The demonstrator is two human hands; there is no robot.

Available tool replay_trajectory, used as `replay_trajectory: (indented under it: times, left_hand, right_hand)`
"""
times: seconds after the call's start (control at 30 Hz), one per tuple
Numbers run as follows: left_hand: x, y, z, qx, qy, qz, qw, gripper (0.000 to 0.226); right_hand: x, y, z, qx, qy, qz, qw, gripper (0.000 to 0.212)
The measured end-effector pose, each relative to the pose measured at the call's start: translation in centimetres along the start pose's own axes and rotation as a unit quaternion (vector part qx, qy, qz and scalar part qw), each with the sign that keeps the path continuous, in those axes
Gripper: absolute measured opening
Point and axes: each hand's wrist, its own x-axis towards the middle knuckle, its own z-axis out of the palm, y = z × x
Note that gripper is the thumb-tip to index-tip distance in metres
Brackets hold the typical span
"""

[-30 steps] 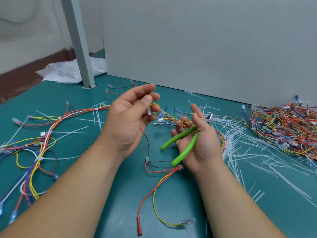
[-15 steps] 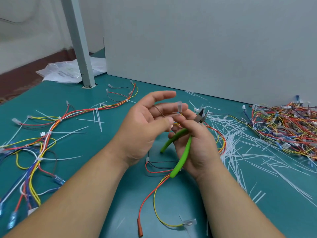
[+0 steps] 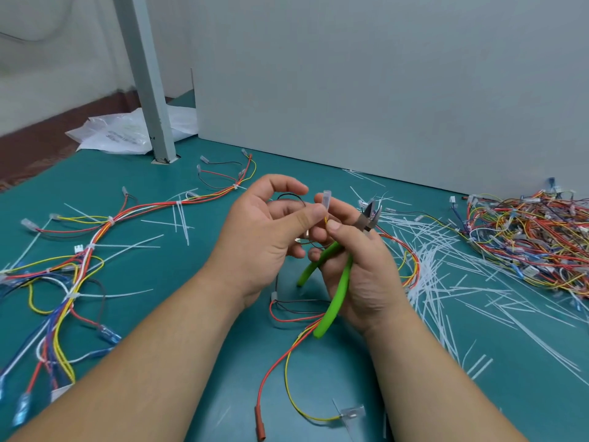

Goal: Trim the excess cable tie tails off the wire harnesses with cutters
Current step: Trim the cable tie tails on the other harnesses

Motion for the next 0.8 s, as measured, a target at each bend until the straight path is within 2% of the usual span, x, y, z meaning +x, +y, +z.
replay_trajectory:
  times: [0.13,0.23,0.3,0.4,0.47,0.53,0.6,0.7,0.8]
  left_hand:
    - [0.3,-0.3,-0.3,0.017,0.020,-0.010,1.000,0.023]
    - [0.9,0.1,-1.2,-0.005,0.074,-0.030,0.997,0.015]
    - [1.4,0.2,-2.5,0.068,0.139,-0.012,0.988,0.011]
    - [2.0,-0.2,-3.8,0.249,0.213,0.000,0.945,0.011]
    - [1.9,-0.5,-3.5,0.258,0.234,0.002,0.937,0.022]
    - [1.4,-0.5,-2.9,0.214,0.214,0.011,0.953,0.044]
    - [1.0,-0.6,-2.3,0.167,0.138,0.007,0.976,0.061]
    - [0.5,-1.1,-1.4,0.148,0.009,0.006,0.989,0.067]
    - [0.4,-1.7,-0.8,0.188,-0.037,0.016,0.981,0.074]
  right_hand:
    - [0.0,-0.2,0.2,-0.012,0.007,0.003,1.000,0.045]
    - [0.2,-0.4,-0.1,0.036,0.080,0.018,0.996,0.039]
    - [0.4,-0.7,-0.5,0.094,0.117,0.027,0.988,0.035]
    - [0.8,-1.3,-1.2,0.191,0.154,0.034,0.969,0.037]
    - [0.9,-1.6,-1.4,0.227,0.164,0.024,0.960,0.038]
    - [1.0,-1.7,-1.3,0.260,0.165,0.015,0.951,0.039]
    - [1.0,-1.7,-1.3,0.280,0.169,0.014,0.945,0.039]
    - [0.9,-1.8,-1.4,0.289,0.168,0.018,0.942,0.038]
    - [0.8,-1.8,-1.2,0.283,0.163,0.032,0.945,0.039]
